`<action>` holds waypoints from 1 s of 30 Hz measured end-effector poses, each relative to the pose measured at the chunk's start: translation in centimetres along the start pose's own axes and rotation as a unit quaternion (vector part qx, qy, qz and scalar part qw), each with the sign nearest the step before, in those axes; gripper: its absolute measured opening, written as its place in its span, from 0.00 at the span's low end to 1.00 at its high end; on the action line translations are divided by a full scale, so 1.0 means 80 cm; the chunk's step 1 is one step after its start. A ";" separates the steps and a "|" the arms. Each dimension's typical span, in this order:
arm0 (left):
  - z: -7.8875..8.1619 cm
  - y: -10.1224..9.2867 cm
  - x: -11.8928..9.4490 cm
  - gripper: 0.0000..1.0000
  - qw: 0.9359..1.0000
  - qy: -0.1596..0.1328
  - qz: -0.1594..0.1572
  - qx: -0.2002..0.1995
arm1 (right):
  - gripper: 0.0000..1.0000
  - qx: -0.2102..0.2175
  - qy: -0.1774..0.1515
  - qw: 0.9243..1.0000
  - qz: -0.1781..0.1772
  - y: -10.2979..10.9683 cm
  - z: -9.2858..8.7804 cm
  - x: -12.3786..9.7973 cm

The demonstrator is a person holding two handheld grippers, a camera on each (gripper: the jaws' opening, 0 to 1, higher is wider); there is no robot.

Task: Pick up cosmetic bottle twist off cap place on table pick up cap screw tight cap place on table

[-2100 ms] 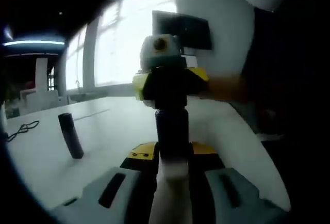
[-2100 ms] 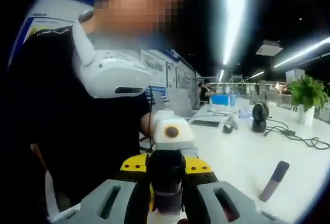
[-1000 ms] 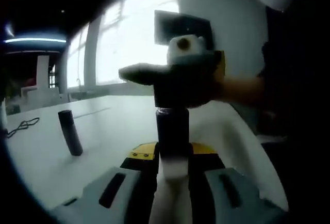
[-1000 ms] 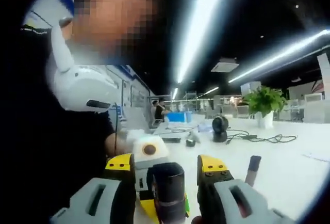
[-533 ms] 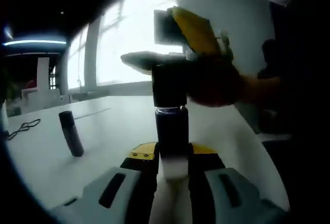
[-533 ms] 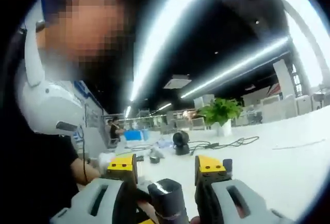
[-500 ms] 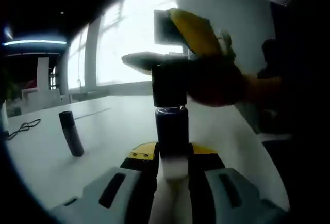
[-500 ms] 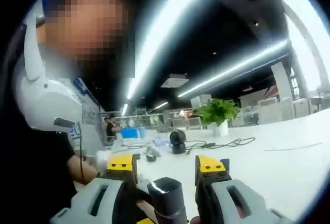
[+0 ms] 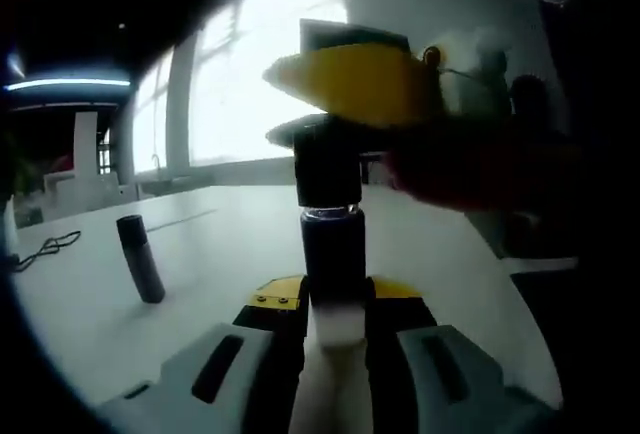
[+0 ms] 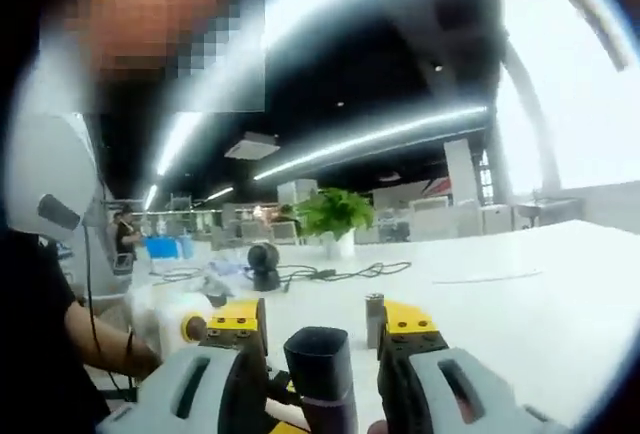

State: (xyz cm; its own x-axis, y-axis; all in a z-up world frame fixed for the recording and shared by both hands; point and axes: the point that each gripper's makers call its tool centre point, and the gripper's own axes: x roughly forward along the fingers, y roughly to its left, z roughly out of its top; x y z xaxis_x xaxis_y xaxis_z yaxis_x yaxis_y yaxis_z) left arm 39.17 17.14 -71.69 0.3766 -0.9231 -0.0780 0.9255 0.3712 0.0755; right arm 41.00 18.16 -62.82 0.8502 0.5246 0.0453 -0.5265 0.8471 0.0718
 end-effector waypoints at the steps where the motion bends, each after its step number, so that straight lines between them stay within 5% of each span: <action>1: 0.000 0.000 0.000 0.12 1.000 0.000 0.000 0.000 | 0.37 -0.018 0.000 1.000 -0.012 -0.001 0.000 0.000; 14: -0.001 0.000 0.000 0.12 1.000 0.001 0.002 -0.001 | 0.32 -0.029 0.014 0.994 -0.101 0.004 -0.016 -0.001; 16: -0.001 0.000 0.000 0.12 1.000 0.001 0.003 0.000 | 0.29 -0.047 0.038 0.991 -0.121 -0.006 -0.025 -0.004; 30: 0.000 -0.001 0.000 0.12 1.000 0.001 0.005 0.002 | 0.18 -0.046 0.030 0.991 -0.123 -0.005 -0.024 -0.004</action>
State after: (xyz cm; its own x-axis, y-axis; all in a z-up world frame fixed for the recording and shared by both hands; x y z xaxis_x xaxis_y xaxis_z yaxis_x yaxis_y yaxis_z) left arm 39.10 17.13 -71.71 0.3858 -0.9192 -0.0791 0.9216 0.3799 0.0799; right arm 40.95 17.82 -64.82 0.9528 0.3028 -0.0215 -0.3032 0.9528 -0.0179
